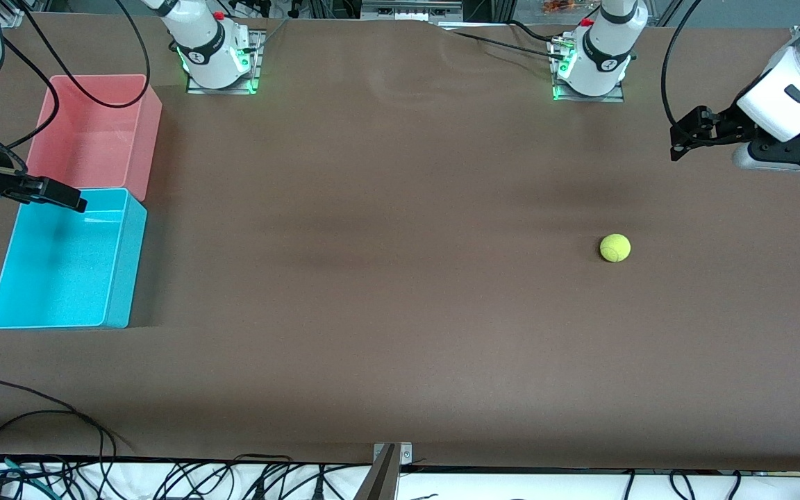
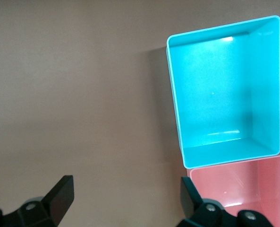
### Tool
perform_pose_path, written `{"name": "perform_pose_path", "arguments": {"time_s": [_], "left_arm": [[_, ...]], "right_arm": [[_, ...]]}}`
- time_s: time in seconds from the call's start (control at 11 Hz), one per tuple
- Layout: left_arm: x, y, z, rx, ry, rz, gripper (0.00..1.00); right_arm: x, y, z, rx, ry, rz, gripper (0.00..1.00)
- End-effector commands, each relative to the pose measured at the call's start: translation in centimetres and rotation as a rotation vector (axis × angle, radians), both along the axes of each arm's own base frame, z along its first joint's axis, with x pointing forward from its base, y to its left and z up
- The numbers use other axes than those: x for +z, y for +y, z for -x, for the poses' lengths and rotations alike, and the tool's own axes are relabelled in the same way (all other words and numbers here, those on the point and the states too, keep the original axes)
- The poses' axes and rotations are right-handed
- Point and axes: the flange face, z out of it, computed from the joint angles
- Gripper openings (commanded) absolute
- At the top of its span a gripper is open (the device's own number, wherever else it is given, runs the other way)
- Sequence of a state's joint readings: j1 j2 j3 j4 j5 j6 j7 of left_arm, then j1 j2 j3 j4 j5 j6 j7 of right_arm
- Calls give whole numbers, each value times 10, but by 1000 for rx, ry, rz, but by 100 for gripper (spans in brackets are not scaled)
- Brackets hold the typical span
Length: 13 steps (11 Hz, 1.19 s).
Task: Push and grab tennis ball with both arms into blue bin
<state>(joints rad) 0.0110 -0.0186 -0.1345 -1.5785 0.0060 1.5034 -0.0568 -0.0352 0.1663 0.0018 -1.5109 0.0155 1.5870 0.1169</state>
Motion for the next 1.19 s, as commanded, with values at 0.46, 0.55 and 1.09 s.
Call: {"name": "perform_pose_path", "arguments": {"time_s": [0.46, 0.55, 1.09], "left_arm": [[-1, 5, 0, 13, -6, -13, 100], [-1, 5, 0, 13, -6, -13, 100], [0, 5, 0, 13, -8, -12, 100]], "right_arm": [[6, -10, -2, -15, 4, -18, 100], [6, -12, -2, -18, 2, -18, 100], [5, -16, -2, -27, 4, -16, 100]]}}
